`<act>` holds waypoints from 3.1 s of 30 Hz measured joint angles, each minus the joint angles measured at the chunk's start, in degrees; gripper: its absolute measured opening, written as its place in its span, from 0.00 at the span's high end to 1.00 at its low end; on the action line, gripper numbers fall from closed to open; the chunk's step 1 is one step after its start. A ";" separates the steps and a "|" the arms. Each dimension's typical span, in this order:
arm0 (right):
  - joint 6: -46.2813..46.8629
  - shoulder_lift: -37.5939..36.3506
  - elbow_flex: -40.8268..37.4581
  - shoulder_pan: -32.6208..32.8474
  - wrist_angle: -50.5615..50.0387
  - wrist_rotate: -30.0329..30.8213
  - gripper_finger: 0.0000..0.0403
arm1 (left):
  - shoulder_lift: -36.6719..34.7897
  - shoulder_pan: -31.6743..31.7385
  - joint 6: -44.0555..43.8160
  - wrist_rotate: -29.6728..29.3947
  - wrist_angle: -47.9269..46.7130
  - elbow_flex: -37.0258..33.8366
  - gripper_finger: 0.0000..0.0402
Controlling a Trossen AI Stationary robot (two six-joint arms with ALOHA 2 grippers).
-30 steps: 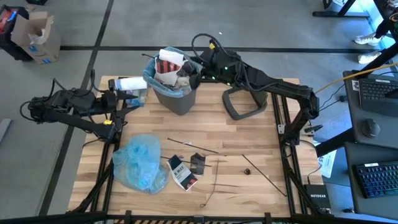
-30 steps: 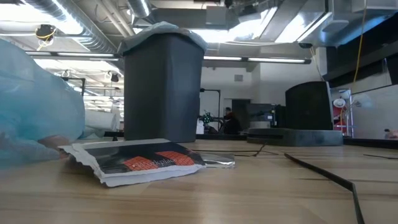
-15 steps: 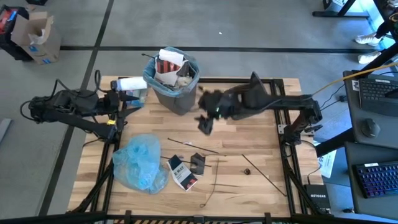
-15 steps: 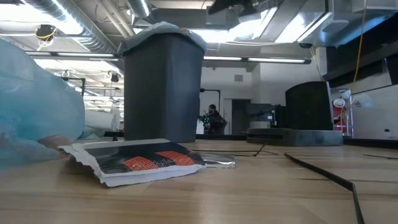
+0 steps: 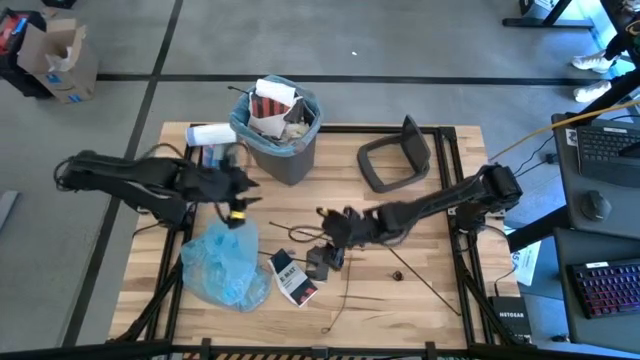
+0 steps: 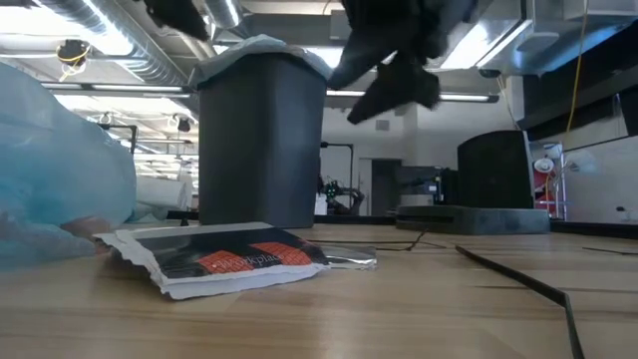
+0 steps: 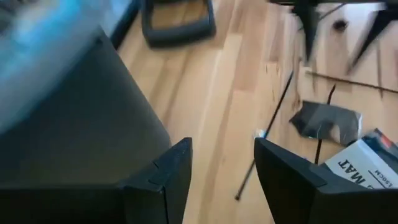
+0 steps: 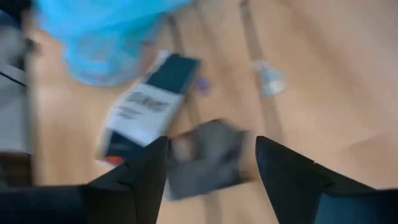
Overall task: Pick and place trash into bin
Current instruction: Put the white paper into the trash bin
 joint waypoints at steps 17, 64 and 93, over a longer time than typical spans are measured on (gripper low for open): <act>48.14 5.25 -19.22 13.91 30.25 8.51 0.42 | 31.45 -9.23 -8.45 3.02 16.37 0.00 0.59; 35.85 14.02 -19.16 11.55 43.39 16.63 0.84 | 53.43 -8.67 -8.03 12.48 41.15 0.13 0.59; -33.69 -10.49 5.50 -12.65 37.12 13.74 1.00 | 3.30 -9.34 -12.93 -22.70 4.76 0.81 0.59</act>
